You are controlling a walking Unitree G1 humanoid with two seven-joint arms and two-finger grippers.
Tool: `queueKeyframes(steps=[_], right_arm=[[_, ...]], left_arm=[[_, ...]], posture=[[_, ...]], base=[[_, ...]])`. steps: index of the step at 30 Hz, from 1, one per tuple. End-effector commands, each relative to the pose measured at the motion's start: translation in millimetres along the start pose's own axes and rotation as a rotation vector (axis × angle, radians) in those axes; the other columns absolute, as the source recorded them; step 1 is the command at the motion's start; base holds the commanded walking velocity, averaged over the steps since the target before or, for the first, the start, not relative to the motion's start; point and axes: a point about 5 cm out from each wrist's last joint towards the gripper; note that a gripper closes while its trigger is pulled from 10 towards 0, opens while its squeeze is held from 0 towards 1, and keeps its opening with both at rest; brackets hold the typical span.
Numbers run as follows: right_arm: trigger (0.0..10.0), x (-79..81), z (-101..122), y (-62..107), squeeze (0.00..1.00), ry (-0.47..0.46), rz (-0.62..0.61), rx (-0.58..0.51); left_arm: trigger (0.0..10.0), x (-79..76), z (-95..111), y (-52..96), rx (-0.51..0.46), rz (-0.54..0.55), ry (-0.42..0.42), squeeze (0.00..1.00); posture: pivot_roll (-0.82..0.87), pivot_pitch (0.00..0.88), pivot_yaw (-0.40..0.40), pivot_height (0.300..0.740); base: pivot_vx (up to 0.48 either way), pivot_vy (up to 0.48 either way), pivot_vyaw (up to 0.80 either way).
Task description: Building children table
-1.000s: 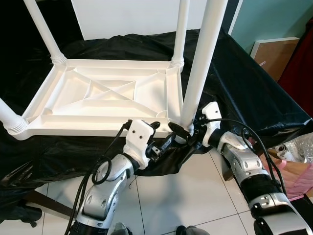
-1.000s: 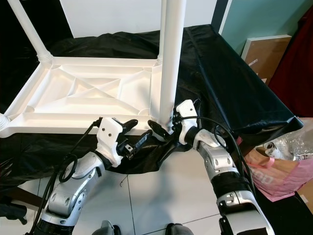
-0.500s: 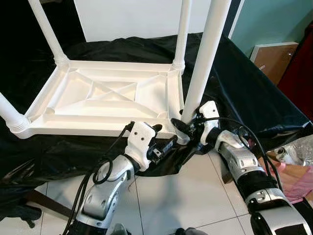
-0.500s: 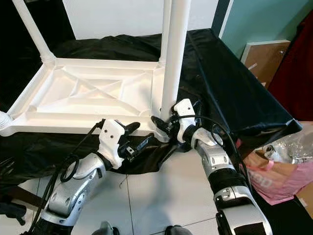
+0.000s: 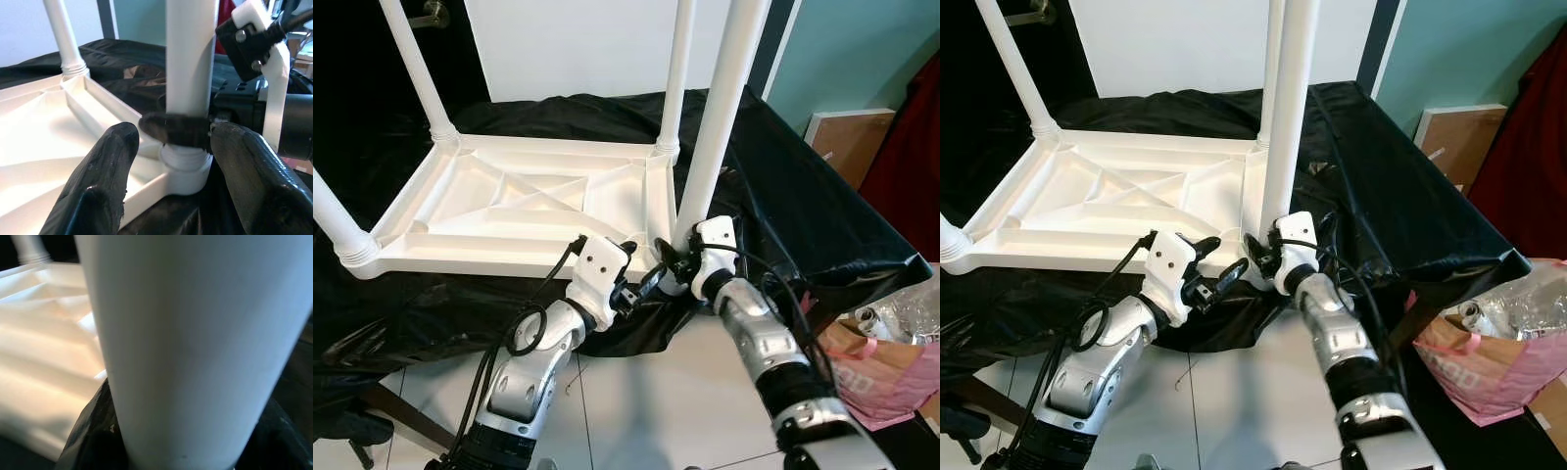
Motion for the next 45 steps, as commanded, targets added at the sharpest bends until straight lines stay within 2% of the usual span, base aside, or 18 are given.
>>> queueKeyframes(steps=[1, 2, 5, 7, 10, 20, 21, 27, 34, 36, 37, 38, 40, 42, 43, 45], right_arm=[[10.0, -16.1, -5, 6.2, 0.00, -0.060, -0.154, -0.012], [10.0, -17.6, -7, 7.2, 0.00, -0.073, -0.215, -0.022], [10.0, -15.6, -10, 7.3, 0.00, -0.089, -0.248, -0.027], [10.0, -4.5, -12, 4.7, 0.00, -0.116, -0.220, -0.032], [10.0, 1.5, -10, 2.4, 0.00, -0.126, -0.186, -0.042], [10.0, 3.2, -5, 1.7, 0.00, -0.103, -0.167, -0.065], [10.0, 1.7, -1, 1.7, 1.00, -0.086, -0.149, -0.082], [10.0, -1.1, 2, 1.6, 1.00, -0.074, -0.133, -0.092], [10.0, -14.0, 10, 7.6, 1.00, -0.053, 0.044, -0.070], [10.0, -14.0, 10, 7.6, 1.00, -0.053, 0.044, -0.070], [10.0, -16.4, 10, 9.7, 1.00, -0.041, 0.094, -0.054], [10.0, -16.4, 10, 9.7, 1.00, -0.041, 0.094, -0.054], [10.0, -21.8, 8, 11.5, 1.00, -0.005, 0.206, 0.004], [10.0, -23.5, 7, 11.7, 1.00, 0.006, 0.237, 0.023], [10.0, -25.2, 7, 10.4, 0.00, 0.025, 0.266, 0.042], [10.0, -26.7, 8, 7.5, 0.00, 0.049, 0.299, 0.060]], left_arm=[[10.0, 3.0, -3, -1.0, 0.019, 0.053, -0.012, 0.00], [10.0, 3.7, -4, -0.9, 0.019, 0.055, -0.015, 0.00], [10.0, 4.5, -4, -1.1, 0.019, 0.056, -0.017, 0.00], [10.0, 6.1, -3, -3.7, 0.012, 0.059, -0.024, 0.00], [10.0, 7.2, -1, -6.5, 0.003, 0.061, -0.027, 0.00], [10.0, 7.3, -3, -9.4, 0.001, 0.048, -0.040, 0.00], [10.0, 7.7, -4, -10.4, 0.000, 0.042, -0.045, 0.00], [10.0, 7.8, -4, -11.4, -0.001, 0.038, -0.054, 0.00], [10.0, 8.3, -6, -11.0, 0.007, 0.029, -0.083, 0.00], [10.0, 8.3, -6, -11.0, 0.007, 0.029, -0.083, 0.00], [10.0, 8.3, -6, -11.0, 0.007, 0.023, -0.089, 0.00], [10.0, 8.3, -6, -11.0, 0.007, 0.023, -0.089, 0.00], [10.0, 7.2, -6, -10.8, 0.002, -0.022, -0.061, 0.00], [10.0, 6.4, -6, -10.4, -0.002, -0.040, -0.047, 0.00], [10.0, 4.3, -6, -9.7, -0.005, -0.065, -0.039, 0.00], [10.0, 0.1, -7, -8.5, 0.000, -0.104, -0.030, 0.00]], posture=[[0.02, 0.000, -0.046, 0.740], [0.02, 0.000, -0.041, 0.740], [0.03, 0.000, -0.036, 0.740], [0.02, 0.000, -0.030, 0.740], [0.02, 0.000, -0.027, 0.740], [0.02, 0.000, -0.021, 0.740], [0.01, 0.000, -0.018, 0.740], [0.01, 0.000, -0.017, 0.740], [0.01, 0.000, -0.008, 0.740], [0.01, 0.000, -0.008, 0.740], [0.01, 0.000, -0.005, 0.740], [0.01, 0.000, -0.005, 0.740], [0.01, 0.000, -0.004, 0.740], [0.01, 0.000, -0.005, 0.740], [0.01, 0.000, -0.010, 0.740], [0.01, 0.000, -0.011, 0.740]], base=[[0.000, 0.000, 0.00], [0.000, 0.000, 0.00], [0.000, 0.000, 0.00], [0.000, 0.000, 0.00], [0.000, 0.000, 0.00], [0.000, 0.000, 0.00], [0.000, 0.000, 0.00], [0.000, 0.000, 0.00], [0.000, 0.000, 0.00], [0.000, 0.000, 0.00], [0.000, 0.000, 0.00], [0.000, 0.000, 0.00], [0.000, 0.000, 0.00], [0.000, 0.000, 0.00], [0.000, 0.000, 0.00], [0.000, 0.000, 0.00]])
Point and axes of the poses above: a point about 5 cm out from each wrist's last joint towards the gripper, its own y axis pointing back from the gripper into the wrist, its own z axis along the axis of the wrist's last joint, x = y × z, and after that the axes turned 14 degrees about -y, right-handed
